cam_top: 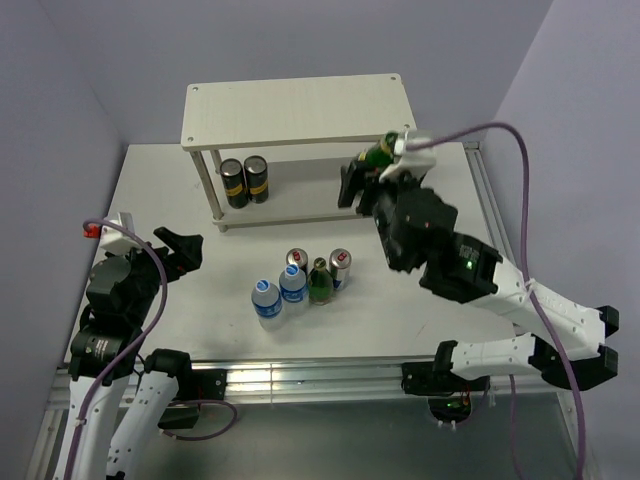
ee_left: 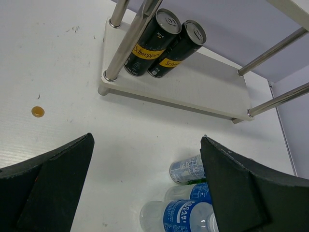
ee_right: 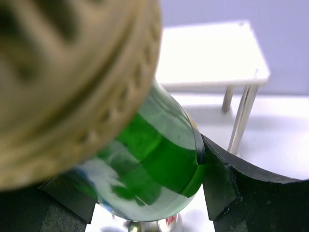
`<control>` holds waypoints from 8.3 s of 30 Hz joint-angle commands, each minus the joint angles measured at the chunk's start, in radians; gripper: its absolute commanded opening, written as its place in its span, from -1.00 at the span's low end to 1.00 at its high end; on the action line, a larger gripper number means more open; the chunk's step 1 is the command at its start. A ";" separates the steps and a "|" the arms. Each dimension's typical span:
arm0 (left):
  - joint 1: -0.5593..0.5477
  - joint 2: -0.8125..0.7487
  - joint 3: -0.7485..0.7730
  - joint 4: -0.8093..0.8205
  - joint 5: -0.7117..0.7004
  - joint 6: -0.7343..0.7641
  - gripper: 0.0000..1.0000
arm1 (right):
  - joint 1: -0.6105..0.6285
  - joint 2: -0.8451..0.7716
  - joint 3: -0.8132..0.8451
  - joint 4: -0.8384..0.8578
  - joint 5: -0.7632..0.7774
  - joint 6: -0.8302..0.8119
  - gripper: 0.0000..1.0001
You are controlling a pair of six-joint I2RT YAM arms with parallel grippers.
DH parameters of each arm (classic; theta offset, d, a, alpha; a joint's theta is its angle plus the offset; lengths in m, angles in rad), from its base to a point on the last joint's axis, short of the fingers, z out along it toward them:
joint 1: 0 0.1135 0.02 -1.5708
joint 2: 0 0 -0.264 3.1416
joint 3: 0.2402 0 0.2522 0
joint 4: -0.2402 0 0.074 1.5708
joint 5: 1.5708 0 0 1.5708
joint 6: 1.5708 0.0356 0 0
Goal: Place and organize the beverage onto the shelf
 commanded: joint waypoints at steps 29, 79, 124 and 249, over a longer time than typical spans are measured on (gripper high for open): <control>0.007 -0.041 -0.011 0.042 0.023 0.008 0.99 | -0.748 0.723 0.822 -0.098 -0.558 0.023 -1.00; 0.047 -0.047 -0.016 0.052 0.052 0.017 0.99 | -0.191 -0.025 -0.088 -0.127 -0.272 0.206 1.00; 0.047 -0.055 -0.017 0.054 0.055 0.019 0.99 | -0.041 0.426 -0.653 0.409 -0.323 0.535 1.00; 0.078 -0.095 -0.026 0.058 0.055 0.016 0.99 | -0.526 0.661 0.520 0.041 -0.398 0.056 1.00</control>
